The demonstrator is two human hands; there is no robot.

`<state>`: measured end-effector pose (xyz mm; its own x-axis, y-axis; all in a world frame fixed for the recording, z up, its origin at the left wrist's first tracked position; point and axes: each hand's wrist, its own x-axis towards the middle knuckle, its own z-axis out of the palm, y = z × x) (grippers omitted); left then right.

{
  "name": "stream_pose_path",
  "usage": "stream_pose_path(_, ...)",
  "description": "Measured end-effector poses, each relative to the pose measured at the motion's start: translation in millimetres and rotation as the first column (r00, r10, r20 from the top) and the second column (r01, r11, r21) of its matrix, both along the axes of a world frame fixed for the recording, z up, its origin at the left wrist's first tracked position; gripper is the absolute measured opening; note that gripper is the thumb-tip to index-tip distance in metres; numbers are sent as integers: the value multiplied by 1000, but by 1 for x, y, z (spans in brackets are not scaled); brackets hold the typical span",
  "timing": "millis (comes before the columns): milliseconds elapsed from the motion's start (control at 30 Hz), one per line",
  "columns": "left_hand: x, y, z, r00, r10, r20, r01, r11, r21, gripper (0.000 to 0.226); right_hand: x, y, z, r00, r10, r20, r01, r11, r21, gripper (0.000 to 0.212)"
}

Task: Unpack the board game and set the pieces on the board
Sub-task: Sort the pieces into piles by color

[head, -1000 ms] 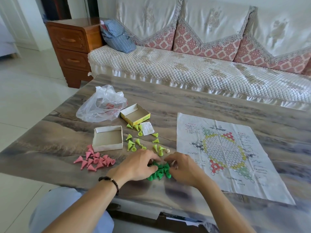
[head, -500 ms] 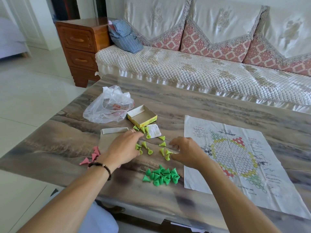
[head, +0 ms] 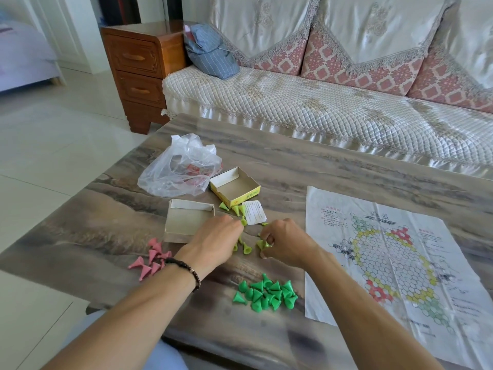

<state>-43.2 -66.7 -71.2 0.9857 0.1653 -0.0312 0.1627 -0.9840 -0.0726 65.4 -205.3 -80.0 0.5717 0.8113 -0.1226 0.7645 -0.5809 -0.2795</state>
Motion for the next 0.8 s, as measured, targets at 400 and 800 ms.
stream_pose_path(400,15,18,-14,952,84,294,27,935,-355,26,15,0,6,982,-152,-111,180,934,309,23)
stream_pose_path(800,48,54,-18,963,147,227,-89,964,-250,26,19,14,-5,987,-75,-140,100,977,186,39)
